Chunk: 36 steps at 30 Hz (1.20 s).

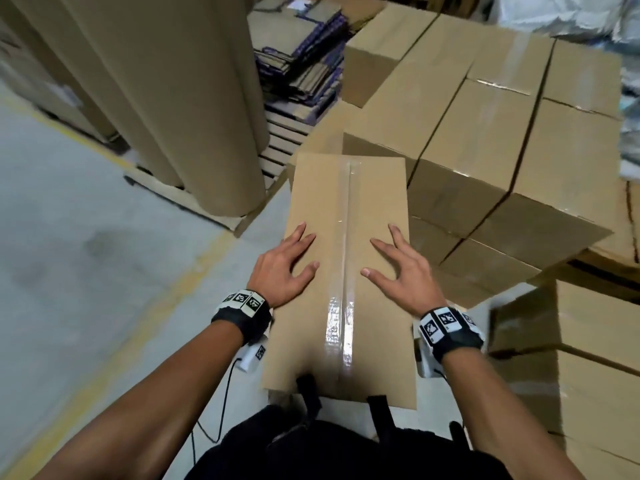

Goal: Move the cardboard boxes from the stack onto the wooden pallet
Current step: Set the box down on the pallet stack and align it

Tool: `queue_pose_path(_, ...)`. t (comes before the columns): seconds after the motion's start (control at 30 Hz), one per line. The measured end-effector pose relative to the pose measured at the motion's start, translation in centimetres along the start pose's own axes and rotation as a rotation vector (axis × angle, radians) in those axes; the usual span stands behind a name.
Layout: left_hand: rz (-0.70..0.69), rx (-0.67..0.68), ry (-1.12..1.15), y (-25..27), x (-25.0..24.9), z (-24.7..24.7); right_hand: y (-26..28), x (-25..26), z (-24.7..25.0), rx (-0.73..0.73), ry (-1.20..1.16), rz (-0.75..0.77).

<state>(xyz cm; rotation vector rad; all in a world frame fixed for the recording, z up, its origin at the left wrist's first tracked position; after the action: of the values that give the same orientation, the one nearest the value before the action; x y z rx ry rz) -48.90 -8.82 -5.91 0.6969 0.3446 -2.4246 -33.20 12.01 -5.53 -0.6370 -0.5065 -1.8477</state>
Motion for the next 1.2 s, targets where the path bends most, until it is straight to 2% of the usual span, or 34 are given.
queue_pose_path(0.17, 0.021, -0.057, -0.006, -3.0, 8.3, 6.8, -9.3, 6.8, -3.1, -0.009, 0.007, 0.048)
queue_pose_path(0.43, 0.012, -0.066, 0.003, -11.7, 16.9, 13.5, -22.1, 11.0, -4.4, -0.026, -0.007, 0.069)
queue_pose_path(0.57, 0.01, -0.054, -0.027, -18.1, 20.7, 15.2, -29.4, 10.9, -4.4, -0.034, -0.023, 0.064)
queue_pose_path(0.77, -0.027, -0.043, -0.037, -30.6, 25.6, 17.0, -41.8, 8.7, -3.2, -0.059, -0.037, 0.049)
queue_pose_path(0.93, -0.06, -0.011, -0.056, -41.3, 27.7, 18.1, -51.1, 6.6, -0.6, -0.103, -0.072, 0.022)
queue_pose_path(1.2, -0.115, 0.087, -0.012, -55.3, 29.2, 16.8, -60.7, 2.5, 4.5, -0.131, -0.04, -0.076)
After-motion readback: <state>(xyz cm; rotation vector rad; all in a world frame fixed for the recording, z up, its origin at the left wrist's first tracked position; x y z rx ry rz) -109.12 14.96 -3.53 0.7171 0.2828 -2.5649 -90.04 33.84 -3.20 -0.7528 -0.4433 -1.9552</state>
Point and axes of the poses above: each hand's wrist, its own y-axis away from the middle knuckle, its own z-axis out of the back of the hand, x = y × z, the point moved 10 cm from there along -y, towards the middle knuckle, and after that the axes turned 6 degrees about x, right-handed, at the moved point
